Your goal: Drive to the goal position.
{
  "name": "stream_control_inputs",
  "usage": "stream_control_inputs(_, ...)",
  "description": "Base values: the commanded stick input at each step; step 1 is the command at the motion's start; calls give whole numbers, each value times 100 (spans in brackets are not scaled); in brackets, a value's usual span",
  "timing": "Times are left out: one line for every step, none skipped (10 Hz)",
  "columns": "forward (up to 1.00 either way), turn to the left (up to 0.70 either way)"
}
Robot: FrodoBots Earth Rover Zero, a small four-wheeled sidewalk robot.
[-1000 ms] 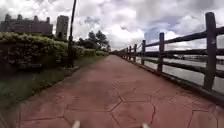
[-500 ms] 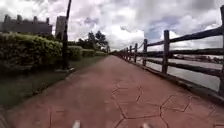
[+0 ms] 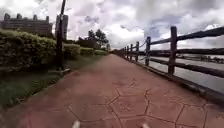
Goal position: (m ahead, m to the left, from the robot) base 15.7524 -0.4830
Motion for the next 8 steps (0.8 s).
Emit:
stream_control_inputs(70,0)
stream_control_inputs(70,0)
stream_control_inputs(70,0)
stream_control_inputs(70,0)
stream_control_inputs(70,0)
stream_control_inputs(70,0)
stream_control_inputs(70,0)
stream_control_inputs(70,0)
